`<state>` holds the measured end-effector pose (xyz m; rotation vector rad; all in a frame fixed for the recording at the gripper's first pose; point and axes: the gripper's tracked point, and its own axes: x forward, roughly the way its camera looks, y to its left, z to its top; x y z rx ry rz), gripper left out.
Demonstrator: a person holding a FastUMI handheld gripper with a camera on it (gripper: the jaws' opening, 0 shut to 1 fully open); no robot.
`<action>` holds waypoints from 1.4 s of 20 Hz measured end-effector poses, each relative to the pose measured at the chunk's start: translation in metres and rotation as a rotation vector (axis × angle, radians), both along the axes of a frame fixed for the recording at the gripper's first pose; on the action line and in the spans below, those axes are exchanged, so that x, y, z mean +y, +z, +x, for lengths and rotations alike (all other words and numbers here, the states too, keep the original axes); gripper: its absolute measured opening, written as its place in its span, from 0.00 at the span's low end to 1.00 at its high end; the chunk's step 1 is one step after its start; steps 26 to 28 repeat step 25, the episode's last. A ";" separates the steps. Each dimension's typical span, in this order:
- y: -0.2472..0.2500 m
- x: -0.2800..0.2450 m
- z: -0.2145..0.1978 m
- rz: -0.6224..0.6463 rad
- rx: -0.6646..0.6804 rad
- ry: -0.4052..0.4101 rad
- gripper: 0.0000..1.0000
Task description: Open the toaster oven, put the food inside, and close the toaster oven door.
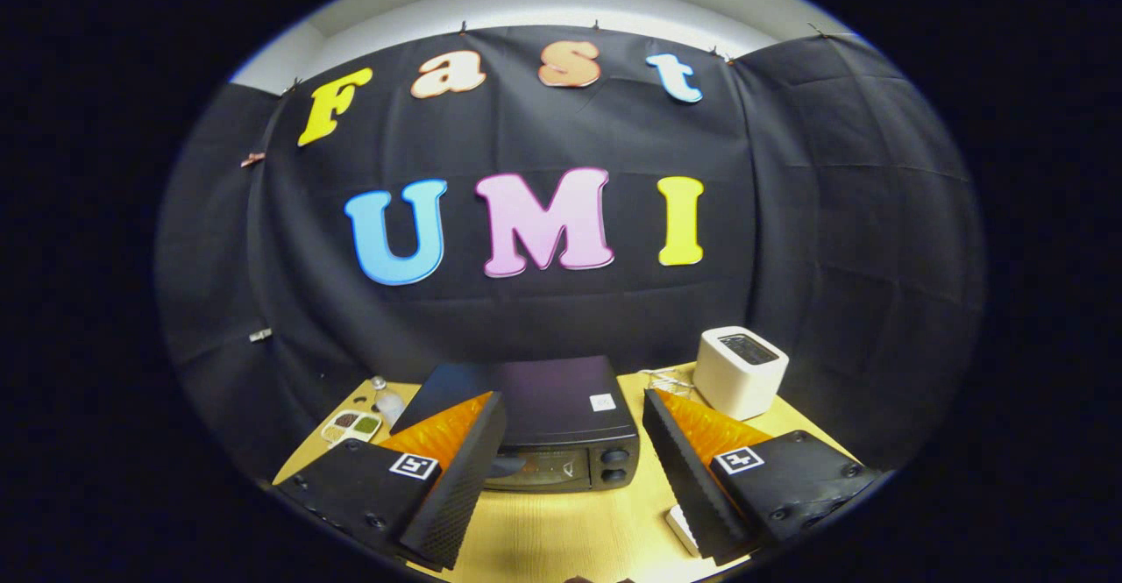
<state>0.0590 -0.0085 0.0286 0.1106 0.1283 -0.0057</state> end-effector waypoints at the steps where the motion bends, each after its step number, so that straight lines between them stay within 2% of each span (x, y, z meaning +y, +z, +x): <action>1: 0.006 -0.008 -0.008 0.008 -0.017 -0.020 0.98; 6: 0.033 -0.026 -0.046 -0.016 -0.107 -0.036 0.98; 11: 0.062 -0.027 -0.060 -0.016 -0.162 -0.033 0.98; 21: 0.048 -0.008 -0.068 -0.001 -0.123 0.031 0.98; 28: 0.048 -0.003 -0.068 0.014 -0.118 0.047 0.98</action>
